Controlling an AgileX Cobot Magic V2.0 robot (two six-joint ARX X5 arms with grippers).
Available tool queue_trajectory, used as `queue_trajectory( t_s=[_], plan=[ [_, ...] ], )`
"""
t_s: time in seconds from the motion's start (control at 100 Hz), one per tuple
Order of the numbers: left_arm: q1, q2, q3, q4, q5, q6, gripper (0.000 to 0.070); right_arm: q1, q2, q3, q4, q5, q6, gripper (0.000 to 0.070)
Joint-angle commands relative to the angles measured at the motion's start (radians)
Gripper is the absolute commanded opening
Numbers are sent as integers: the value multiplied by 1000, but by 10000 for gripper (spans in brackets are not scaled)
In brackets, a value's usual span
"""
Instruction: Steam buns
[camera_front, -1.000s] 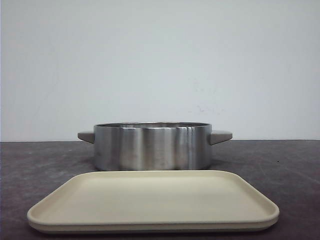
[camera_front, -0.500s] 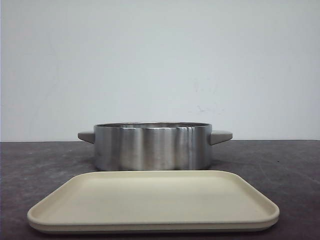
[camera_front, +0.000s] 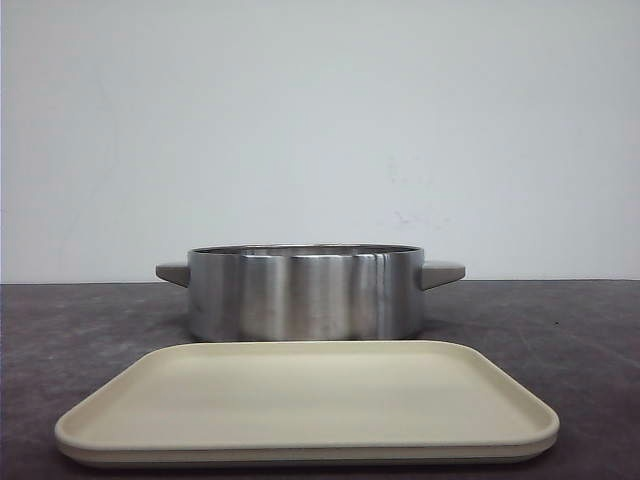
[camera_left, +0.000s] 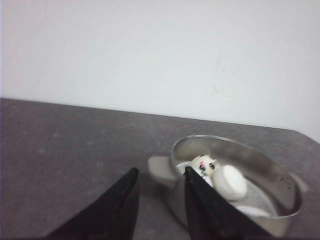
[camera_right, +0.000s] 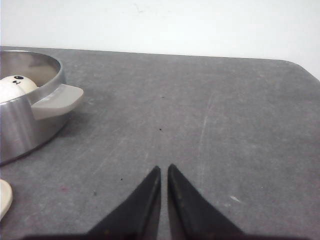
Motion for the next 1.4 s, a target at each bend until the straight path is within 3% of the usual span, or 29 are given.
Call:
queue_trajectory(
  t_s=[0.0, 0.42, 0.68, 1.39],
  plan=[
    [52, -31, -40, 32, 11, -13, 146, 4, 0, -2, -1, 1, -5, 15],
    [209, -64, -211, 60, -27, 53, 145, 4, 0, -2, -1, 1, -5, 15],
    [273, -64, -211, -73, -27, 195, 146, 4, 0, -2, -1, 1, -5, 15],
    [291, -57, -210, -67, -23, 173, 146, 4, 0, -2, -1, 1, -5, 15]
  ],
)
